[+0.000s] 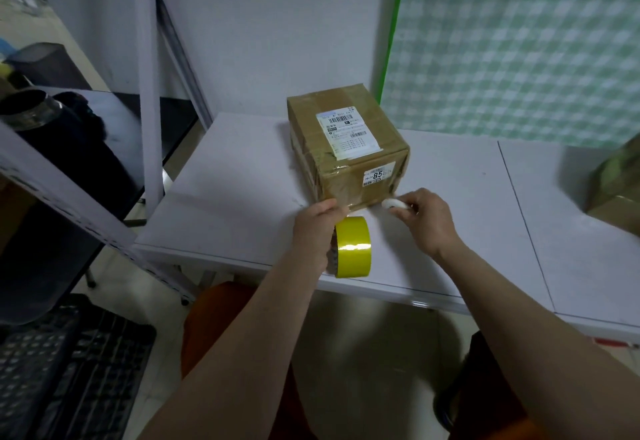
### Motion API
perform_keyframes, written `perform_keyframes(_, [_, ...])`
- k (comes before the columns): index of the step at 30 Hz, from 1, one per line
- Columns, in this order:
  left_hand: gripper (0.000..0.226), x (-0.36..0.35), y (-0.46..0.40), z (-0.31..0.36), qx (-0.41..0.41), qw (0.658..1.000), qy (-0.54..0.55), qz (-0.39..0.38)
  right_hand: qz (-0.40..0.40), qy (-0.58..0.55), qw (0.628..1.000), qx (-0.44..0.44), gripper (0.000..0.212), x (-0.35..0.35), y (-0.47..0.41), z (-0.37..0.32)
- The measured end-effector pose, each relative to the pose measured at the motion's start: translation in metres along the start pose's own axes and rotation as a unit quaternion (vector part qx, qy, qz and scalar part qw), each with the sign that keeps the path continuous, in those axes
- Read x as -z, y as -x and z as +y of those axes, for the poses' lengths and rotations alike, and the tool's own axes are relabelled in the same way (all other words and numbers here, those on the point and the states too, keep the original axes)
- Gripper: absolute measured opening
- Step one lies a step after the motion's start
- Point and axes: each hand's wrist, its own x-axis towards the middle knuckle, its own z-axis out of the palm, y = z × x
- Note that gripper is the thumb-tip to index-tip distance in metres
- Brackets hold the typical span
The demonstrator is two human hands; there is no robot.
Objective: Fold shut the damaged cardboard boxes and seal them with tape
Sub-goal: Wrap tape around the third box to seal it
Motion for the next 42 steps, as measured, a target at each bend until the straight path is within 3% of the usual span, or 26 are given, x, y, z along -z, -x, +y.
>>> perform_keyframes(4, [0.049, 0.004, 0.0, 0.004, -0.009, 0.999, -0.032, -0.011, -0.022, -0.068, 0.992, -0.103, 0.032, -0.01, 0.007, 0.014])
perform_keyframes(7, [0.055, 0.006, 0.004, 0.007, -0.012, 0.999, -0.037, -0.013, -0.016, -0.03, 0.992, -0.12, 0.047, -0.015, 0.006, 0.017])
perform_keyframes(9, [0.054, 0.007, 0.007, 0.008, -0.021, 0.999, -0.033, -0.023, 0.005, -0.03, 0.996, -0.084, 0.039, -0.015, 0.005, 0.008])
perform_keyframes(12, [0.05, 0.008, 0.014, 0.006, -0.061, 0.995, -0.07, -0.039, 0.014, -0.113, 0.992, -0.051, 0.011, -0.013, 0.009, -0.013])
perform_keyframes(17, [0.041, 0.006, 0.028, 0.005, -0.15, 0.976, -0.153, -0.04, -0.079, -0.339, 0.929, -0.122, 0.027, -0.012, 0.027, -0.039])
perform_keyframes(20, [0.037, 0.001, 0.038, 0.006, -0.187, 0.966, -0.17, -0.047, -0.085, -0.429, 0.885, -0.161, 0.02, -0.005, 0.036, -0.043])
perform_keyframes(23, [0.034, -0.009, 0.048, 0.007, -0.199, 0.962, -0.169, -0.079, -0.058, -0.46, 0.871, -0.165, 0.006, 0.008, 0.045, -0.042])
perform_keyframes(32, [0.022, -0.072, 0.077, -0.001, -0.214, 0.953, -0.164, -0.138, 0.088, -0.448, 0.876, -0.157, 0.01, 0.058, 0.075, -0.007])
perform_keyframes(40, [0.019, -0.125, 0.097, -0.009, -0.086, 0.979, -0.098, -0.157, 0.16, -0.466, 0.853, -0.169, 0.019, 0.088, 0.096, 0.033])
perform_keyframes(42, [0.024, -0.136, 0.099, -0.013, -0.093, 0.978, -0.12, -0.142, 0.162, -0.469, 0.851, -0.171, 0.017, 0.093, 0.101, 0.04])
